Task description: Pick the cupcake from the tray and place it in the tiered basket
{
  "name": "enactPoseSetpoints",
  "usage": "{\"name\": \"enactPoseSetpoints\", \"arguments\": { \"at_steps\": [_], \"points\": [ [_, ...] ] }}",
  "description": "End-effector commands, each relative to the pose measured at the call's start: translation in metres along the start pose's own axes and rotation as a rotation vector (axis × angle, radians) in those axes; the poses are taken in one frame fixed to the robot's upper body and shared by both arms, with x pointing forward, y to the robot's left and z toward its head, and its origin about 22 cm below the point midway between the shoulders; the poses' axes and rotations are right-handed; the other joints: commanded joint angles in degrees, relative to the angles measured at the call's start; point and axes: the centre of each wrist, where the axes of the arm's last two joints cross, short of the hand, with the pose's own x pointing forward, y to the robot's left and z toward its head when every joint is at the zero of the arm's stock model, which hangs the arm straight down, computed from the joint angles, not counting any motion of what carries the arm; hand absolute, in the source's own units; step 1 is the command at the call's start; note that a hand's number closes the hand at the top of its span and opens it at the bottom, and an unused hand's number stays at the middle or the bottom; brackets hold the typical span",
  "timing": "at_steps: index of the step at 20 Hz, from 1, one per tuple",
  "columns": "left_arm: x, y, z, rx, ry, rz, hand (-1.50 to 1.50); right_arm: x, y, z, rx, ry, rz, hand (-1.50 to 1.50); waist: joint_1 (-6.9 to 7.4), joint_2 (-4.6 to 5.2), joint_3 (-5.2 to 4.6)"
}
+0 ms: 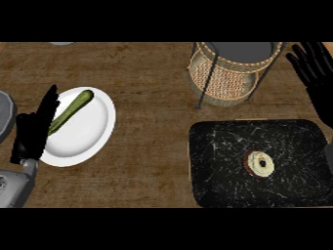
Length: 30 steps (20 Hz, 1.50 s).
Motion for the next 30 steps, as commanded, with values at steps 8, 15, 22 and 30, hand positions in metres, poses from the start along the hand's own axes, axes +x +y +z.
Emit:
{"name": "enactPoseSetpoints", "arguments": {
  "at_steps": [8, 15, 22, 30],
  "points": [
    [0.048, -0.079, 0.007, -0.063, -0.236, 0.168, 0.0, -0.04, -0.077, 0.035, -0.04, 0.075, -0.109, 1.5, 1.12, 0.06, 0.79],
    [0.03, -0.085, 0.022, -0.056, -0.22, 0.165, 0.0, -0.081, -0.088, 0.062, 0.434, -0.035, -0.665, -1.5, 1.22, -0.59, 0.9],
    [0.036, -0.084, 0.025, -0.058, -0.206, 0.182, 0.0, 0.035, -0.176, 0.062, 0.61, -0.059, -0.198, -1.5, 0.88, -0.89, 0.87],
    [0.043, -0.086, 0.022, -0.048, -0.2, 0.18, 0.0, 0.181, -0.127, 0.033, 0.824, -0.057, 0.479, -1.5, -0.39, -1.4, 0.91]
  ]
}}
